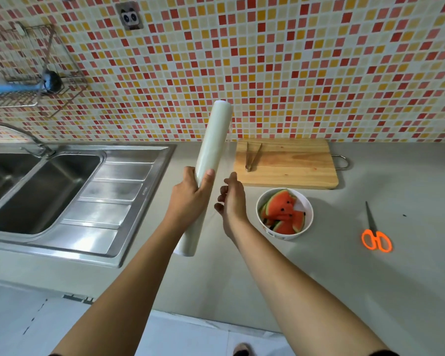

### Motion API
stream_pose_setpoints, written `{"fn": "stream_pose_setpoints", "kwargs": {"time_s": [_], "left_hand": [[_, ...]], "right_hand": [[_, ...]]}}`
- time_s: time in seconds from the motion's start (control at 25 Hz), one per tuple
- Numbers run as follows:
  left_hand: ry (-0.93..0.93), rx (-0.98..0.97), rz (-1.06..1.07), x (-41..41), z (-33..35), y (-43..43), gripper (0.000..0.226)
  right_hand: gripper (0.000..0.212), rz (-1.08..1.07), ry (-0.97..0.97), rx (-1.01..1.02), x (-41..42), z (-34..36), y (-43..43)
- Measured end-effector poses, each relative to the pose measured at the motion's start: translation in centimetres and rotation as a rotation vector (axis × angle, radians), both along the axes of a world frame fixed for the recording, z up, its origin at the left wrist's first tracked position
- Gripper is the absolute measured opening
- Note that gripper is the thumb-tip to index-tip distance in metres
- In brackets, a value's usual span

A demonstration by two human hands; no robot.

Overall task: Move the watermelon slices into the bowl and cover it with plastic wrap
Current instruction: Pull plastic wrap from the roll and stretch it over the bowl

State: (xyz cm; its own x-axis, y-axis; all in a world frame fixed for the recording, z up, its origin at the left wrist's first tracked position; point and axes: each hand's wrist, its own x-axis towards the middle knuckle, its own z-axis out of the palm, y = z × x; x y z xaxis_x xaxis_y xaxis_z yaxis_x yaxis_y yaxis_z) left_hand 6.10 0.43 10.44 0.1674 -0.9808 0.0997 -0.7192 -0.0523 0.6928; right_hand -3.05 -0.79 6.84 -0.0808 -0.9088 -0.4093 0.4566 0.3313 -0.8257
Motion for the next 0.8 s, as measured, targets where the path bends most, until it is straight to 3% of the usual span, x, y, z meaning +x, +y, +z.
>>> {"fn": "stream_pose_setpoints", "kwargs": {"time_s": [0.16,0.4,0.48,0.68,0.8], "left_hand": [[0.003,0.049,0.023,-1.9,-0.5,-0.5,0.040],[-0.356,0.034,0.092,-3.7,-1.2,-1.3,0.052],[-0.389,0.075,0.087,-4.3,-1.5,-1.1,0.051],[0.021,0.255,-0.035,-7.0,-1.7,-1.5,0.055],[0.077,0.360,-0.086,-9.5,-1.9,-1.9,0.051]], "right_hand": [[0.031,0.047,0.114,0.011,-2.4,-0.3,-0.2],[0.032,-0.205,0.283,-0.041,-4.7,-1.9,0.2],[0.032,-0.236,0.297,-0.043,-5.6,-2.6,0.3],[0.031,-0.361,0.339,0.020,-8.8,-4.1,0.5],[0.030,-0.387,0.347,0.046,-12.1,-4.8,0.3]]}}
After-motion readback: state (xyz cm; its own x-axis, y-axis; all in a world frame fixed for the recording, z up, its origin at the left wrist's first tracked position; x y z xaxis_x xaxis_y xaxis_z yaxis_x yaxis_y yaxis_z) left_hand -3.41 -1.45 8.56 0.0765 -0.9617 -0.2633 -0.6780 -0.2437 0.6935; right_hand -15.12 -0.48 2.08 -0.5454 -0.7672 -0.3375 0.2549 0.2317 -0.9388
